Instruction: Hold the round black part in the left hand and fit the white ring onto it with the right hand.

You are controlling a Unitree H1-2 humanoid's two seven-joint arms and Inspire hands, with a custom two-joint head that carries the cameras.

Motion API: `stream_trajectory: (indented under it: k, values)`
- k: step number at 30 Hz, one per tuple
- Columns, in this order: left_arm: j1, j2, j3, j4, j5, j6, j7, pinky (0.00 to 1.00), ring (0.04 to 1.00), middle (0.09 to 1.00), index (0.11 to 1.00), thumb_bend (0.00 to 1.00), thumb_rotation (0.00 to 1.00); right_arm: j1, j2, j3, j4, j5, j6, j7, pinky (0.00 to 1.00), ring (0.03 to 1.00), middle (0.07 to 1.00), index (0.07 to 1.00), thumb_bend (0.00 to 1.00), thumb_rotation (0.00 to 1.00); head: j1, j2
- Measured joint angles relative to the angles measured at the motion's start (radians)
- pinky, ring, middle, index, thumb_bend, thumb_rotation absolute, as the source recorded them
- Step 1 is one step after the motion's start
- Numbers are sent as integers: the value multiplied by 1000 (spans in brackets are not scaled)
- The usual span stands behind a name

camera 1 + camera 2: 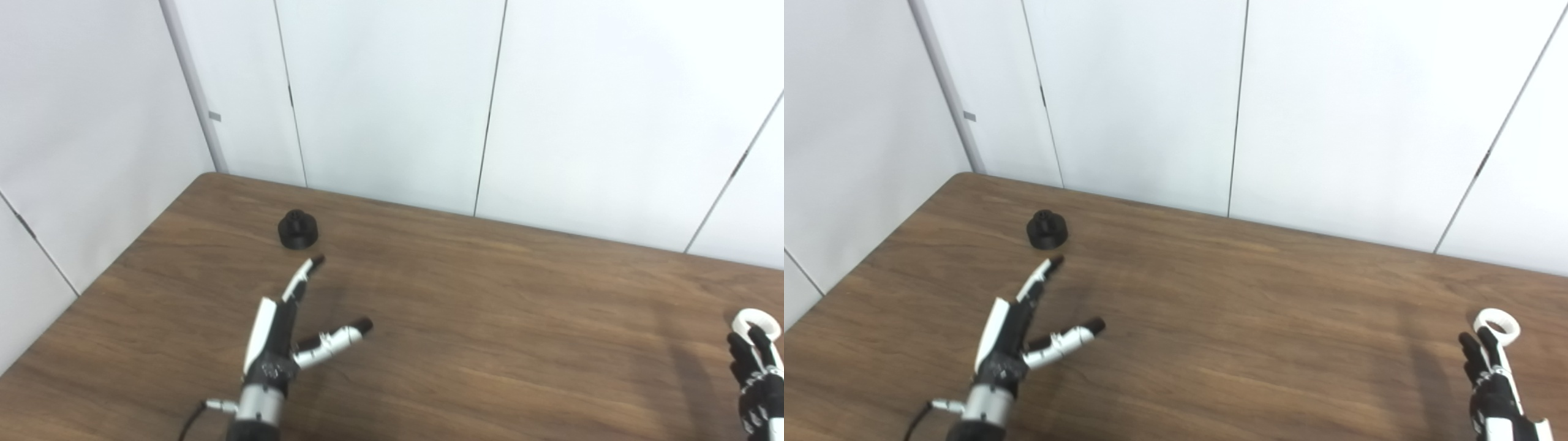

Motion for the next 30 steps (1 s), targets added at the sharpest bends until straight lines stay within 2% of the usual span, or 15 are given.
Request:
stream_trajectory:
  k: [7,13,19,30]
  values:
    - [-87,104,46,37,76,95,-20,1000,1000,1000,917,929,353,-1,-1,1,1,5,-1,6,1000,987,950,978,468,1000,5,-2]
    - [-143,163,80,129,106,121,-19,1000,1000,1000,900,943,336,-3,0,2,4,-8,-1,4,1000,977,937,967,490,1000,11,-2]
    - [-217,204,92,268,152,142,13,1000,1000,997,871,965,338,-15,0,2,19,-17,-2,4,1000,974,943,970,479,1000,11,-2]
    - [-358,279,60,529,177,163,18,1000,1000,979,840,1000,365,-21,3,4,22,-41,-5,3,1000,958,931,956,505,1000,-1,-2]
